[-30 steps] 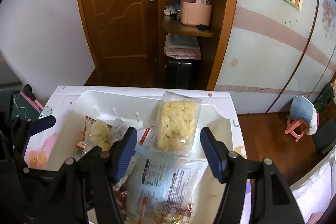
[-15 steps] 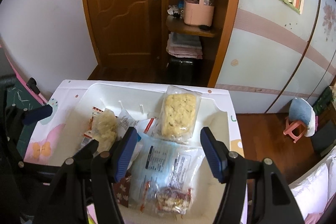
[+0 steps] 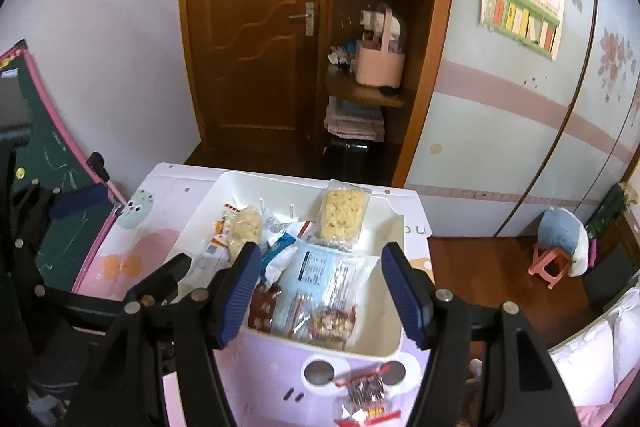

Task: Organize snacks
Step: 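Lower both cake bags into the basket and open both tools, then withdraw both tools toward the green packet and red-capped snack bag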

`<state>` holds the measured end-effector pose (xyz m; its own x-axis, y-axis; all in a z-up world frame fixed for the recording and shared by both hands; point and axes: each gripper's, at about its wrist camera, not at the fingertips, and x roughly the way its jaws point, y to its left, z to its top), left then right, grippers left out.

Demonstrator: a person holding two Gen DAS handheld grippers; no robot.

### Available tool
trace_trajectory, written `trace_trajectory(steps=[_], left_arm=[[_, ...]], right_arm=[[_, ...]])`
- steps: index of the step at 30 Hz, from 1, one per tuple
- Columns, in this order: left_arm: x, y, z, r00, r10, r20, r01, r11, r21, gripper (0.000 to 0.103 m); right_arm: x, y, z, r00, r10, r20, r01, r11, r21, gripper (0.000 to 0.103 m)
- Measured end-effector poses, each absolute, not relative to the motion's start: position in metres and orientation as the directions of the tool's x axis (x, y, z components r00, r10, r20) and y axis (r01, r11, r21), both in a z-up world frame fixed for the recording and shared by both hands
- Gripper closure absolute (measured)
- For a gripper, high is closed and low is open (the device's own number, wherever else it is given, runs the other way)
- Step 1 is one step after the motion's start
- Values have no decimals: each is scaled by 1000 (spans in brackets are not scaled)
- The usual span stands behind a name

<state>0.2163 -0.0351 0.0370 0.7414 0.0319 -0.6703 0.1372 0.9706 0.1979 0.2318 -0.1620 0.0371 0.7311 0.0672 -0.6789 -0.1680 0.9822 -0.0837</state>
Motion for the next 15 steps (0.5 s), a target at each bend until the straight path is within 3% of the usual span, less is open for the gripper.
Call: trace_trajectory(steps=[8, 15], left_arm=[[164, -37, 54, 761, 0, -649, 168, 966, 197, 4], [140, -30, 39, 739, -30, -673, 184, 970, 159, 4]], right_arm=[[178, -176, 54, 754, 86, -651, -167, 984, -64, 34], [153, -199, 36, 731, 81, -677, -146, 988, -40, 29]])
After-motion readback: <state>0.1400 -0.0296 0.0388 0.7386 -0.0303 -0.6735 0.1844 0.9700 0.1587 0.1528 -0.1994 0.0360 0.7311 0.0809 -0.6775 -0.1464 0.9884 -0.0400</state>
